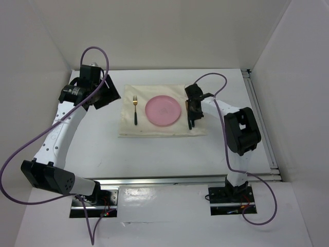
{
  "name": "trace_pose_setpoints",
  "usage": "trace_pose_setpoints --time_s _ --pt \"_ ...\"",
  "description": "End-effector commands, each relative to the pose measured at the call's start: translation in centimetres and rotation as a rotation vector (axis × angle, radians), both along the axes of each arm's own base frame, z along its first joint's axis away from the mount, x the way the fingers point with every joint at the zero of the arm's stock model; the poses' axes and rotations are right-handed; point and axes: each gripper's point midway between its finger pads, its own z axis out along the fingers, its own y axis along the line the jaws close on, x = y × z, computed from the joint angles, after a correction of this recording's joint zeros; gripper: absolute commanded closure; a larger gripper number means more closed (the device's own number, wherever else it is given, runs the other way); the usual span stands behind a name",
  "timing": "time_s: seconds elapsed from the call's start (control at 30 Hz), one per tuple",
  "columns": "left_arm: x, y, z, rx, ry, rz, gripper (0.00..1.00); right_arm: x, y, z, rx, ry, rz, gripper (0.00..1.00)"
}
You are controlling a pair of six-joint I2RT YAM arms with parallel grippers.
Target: Set the dinner table for one person
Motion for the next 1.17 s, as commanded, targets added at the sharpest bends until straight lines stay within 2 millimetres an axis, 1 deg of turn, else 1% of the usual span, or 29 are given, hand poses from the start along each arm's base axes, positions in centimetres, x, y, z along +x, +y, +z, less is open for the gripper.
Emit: trace_pose_setpoints --time_s 0.0,0.07,0.1,0.13,0.2,0.23,0.27,0.3,0.33,0.37,0.4,0.43,0.47,0.5,0.53,0.57,0.6,0.63,0.67,0.7,0.73,0.77,0.8,0.87,0.97,1.03,1.07,1.1,1.13 --pt "0.8 -0.1 1.8 -0.003 -0.060 -0.026 0.26 3.0 -0.2 1.0 -0.030 -0.082 -0.004 1.00" --pt "0.9 -0.2 2.2 -0.005 -0.071 -0.026 0.26 3.3 -0.3 0.6 -0.041 -0.078 -0.008 1.00" --pt "0.9 -0.2 2.2 -0.005 -0.071 -0.026 0.26 3.4 -0.4 0.4 -0.053 -0.072 -0.013 0.94" --pt "0.9 -0.2 2.2 -0.005 -0.071 -0.026 0.26 3.1 -0.5 -0.1 -0.060 -0.054 -0.012 0.87" --pt "0.7 -0.1 2.1 -0.003 -0.062 -0.026 0.26 3.2 -0.5 0.3 -0.051 -0.063 -0.022 0.71" --pt "0.7 -0.1 2.1 -0.003 -0.062 -0.026 0.26 3.2 -0.2 0.7 -0.034 -0.068 -0.026 0.53" --pt "0.7 -0.1 2.1 -0.003 -0.062 -0.026 0.26 2.9 -0.3 0.7 -0.034 -0.067 -0.026 0.48" --pt "0.7 -0.1 2.1 -0.003 -0.062 -0.026 0.26 2.7 -0.4 1.7 -0.030 -0.077 -0.026 0.48" --pt "0.7 -0.1 2.1 -0.003 -0.062 -0.026 0.26 2.8 -0.3 2.3 -0.019 -0.091 -0.034 0.45" --pt "0.7 -0.1 2.1 -0.003 -0.062 -0.026 0.26 2.6 -0.4 3.7 -0.012 -0.109 -0.035 0.41" --pt "0.9 -0.1 1.7 -0.002 -0.053 -0.026 0.26 2.3 -0.5 3.6 -0.016 -0.098 -0.035 0.39" --pt "0.8 -0.3 1.7 -0.008 -0.052 -0.032 0.26 2.2 -0.6 5.8 -0.002 -0.132 -0.036 0.36" --pt "0.9 -0.3 2.1 -0.009 -0.061 -0.032 0.26 2.4 -1.1 7.0 0.014 -0.158 -0.060 0.32" --pt "0.9 -0.3 2.1 -0.009 -0.061 -0.032 0.26 2.2 -1.6 8.0 0.018 -0.169 -0.070 0.18" --pt "0.9 -0.5 2.1 -0.010 -0.060 -0.046 0.26 2.0 -2.1 10.3 0.045 -0.216 -0.095 0.10" --pt "0.9 -0.5 2.1 -0.010 -0.060 -0.047 0.26 2.3 -3.4 11.7 0.066 -0.248 -0.143 0.04" --pt "0.9 -0.5 2.1 -0.010 -0.060 -0.047 0.26 2.2 -4.5 12.4 0.075 -0.265 -0.174 0.00" --pt "0.8 -0.7 2.1 -0.019 -0.059 -0.057 0.26 1.8 -5.6 14.5 0.094 -0.306 -0.207 0.00" --pt "1.0 -0.7 2.3 -0.021 -0.071 -0.057 0.26 1.4 -6.7 15.2 0.102 -0.311 -0.246 0.00" --pt "1.0 -0.9 2.3 -0.020 -0.071 -0.070 0.26 1.4 -9.1 16.0 0.116 -0.328 -0.324 0.00" --pt "1.0 -0.9 2.7 -0.022 -0.080 -0.070 0.26 0.8 -10.3 17.3 0.127 -0.356 -0.360 0.00" --pt "1.1 -0.7 2.6 -0.009 -0.081 -0.069 0.26 0.6 -12.0 17.6 0.136 -0.363 -0.397 0.00" --pt "1.1 -0.7 3.1 -0.010 -0.092 -0.069 0.26 0.4 -13.0 18.3 0.137 -0.384 -0.419 0.00" --pt "1.4 -0.6 3.2 -0.003 -0.095 -0.061 0.26 -0.7 -14.7 19.0 0.145 -0.398 -0.455 0.00" --pt "1.4 -0.6 3.2 -0.003 -0.095 -0.061 0.26 -1.9 -15.7 19.3 0.156 -0.407 -0.488 0.00" --pt "1.5 -0.9 3.3 -0.018 -0.102 -0.076 0.26 -2.7 -16.9 18.4 0.135 -0.387 -0.523 0.00" --pt "1.5 -0.9 3.3 -0.018 -0.102 -0.076 0.26 -2.9 -16.9 18.8 0.138 -0.397 -0.523 0.00" --pt "1.7 -1.0 3.0 -0.017 -0.093 -0.076 0.26 -3.1 -17.3 18.2 0.132 -0.385 -0.535 0.00" --pt "1.7 -1.1 3.0 -0.023 -0.092 -0.083 0.26 -3.2 -17.3 18.5 0.134 -0.394 -0.535 0.00"
